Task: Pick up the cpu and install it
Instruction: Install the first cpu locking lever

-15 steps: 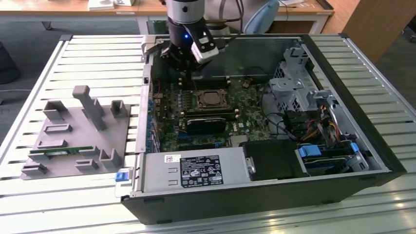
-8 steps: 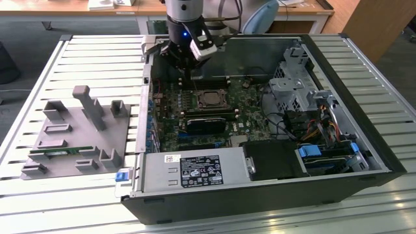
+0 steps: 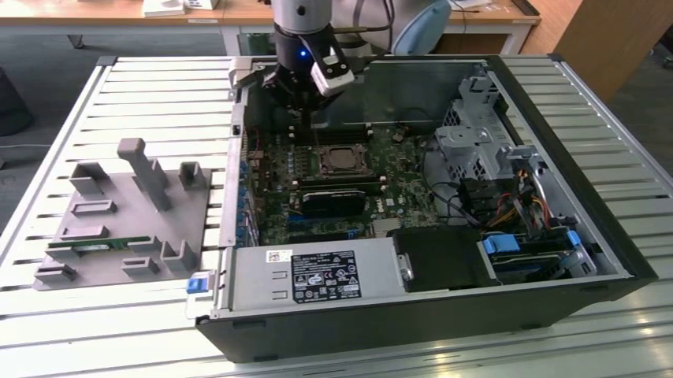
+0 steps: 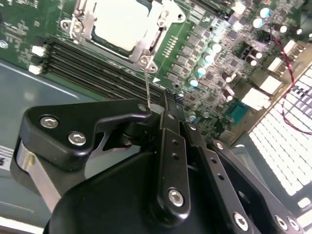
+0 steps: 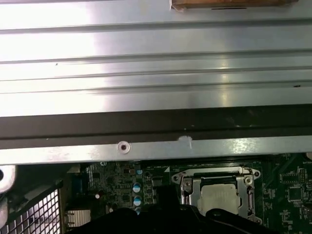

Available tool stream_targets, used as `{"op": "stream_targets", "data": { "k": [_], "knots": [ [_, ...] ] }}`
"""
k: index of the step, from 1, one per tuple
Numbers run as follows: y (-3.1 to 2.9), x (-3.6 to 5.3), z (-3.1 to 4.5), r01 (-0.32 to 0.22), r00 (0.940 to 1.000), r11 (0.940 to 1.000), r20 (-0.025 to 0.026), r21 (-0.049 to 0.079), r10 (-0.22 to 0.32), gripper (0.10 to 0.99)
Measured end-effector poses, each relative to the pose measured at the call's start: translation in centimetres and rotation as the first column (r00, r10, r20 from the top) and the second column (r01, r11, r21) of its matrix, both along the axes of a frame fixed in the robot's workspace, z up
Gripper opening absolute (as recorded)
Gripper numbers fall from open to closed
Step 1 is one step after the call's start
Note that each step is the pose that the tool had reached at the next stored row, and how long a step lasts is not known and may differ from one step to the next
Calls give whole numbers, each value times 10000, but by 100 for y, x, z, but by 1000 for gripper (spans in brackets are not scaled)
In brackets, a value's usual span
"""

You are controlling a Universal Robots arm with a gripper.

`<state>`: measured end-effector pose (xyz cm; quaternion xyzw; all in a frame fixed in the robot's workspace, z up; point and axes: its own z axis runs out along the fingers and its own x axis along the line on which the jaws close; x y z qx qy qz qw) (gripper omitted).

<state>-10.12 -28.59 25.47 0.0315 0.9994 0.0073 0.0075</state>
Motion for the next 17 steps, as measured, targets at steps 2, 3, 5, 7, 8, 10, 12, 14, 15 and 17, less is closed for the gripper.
{"op": "stream_targets", "data": {
  "k": [2, 3, 5, 7, 8, 10, 12, 14, 15, 17],
  "knots": [
    [0, 39, 0, 0, 10000, 10000, -1, 0, 0, 106],
    [0, 54, -1, 0, 10000, 10000, -1, 0, 0, 106],
    [-1, 67, -1, -1, 10000, 10000, -1, 0, 1, 106],
    [0, 72, -2, 0, 10000, 10000, 1, 1, 0, 106],
    [0, 74, -2, 1, 10000, 10000, 1, 1, -1, 106],
    [0, 80, -3, -1, 10000, 10000, 0, 0, 1, 106],
    [0, 88, -5, 0, 10000, 10000, 0, 0, 0, 106],
    [0, 99, -6, -1, 10000, 10000, -1, 0, 1, 106],
    [0, 103, -7, 0, 10000, 10000, 0, 0, 0, 106],
    [0, 115, -8, 0, 10000, 10000, -1, 0, 0, 106]
  ]
}}
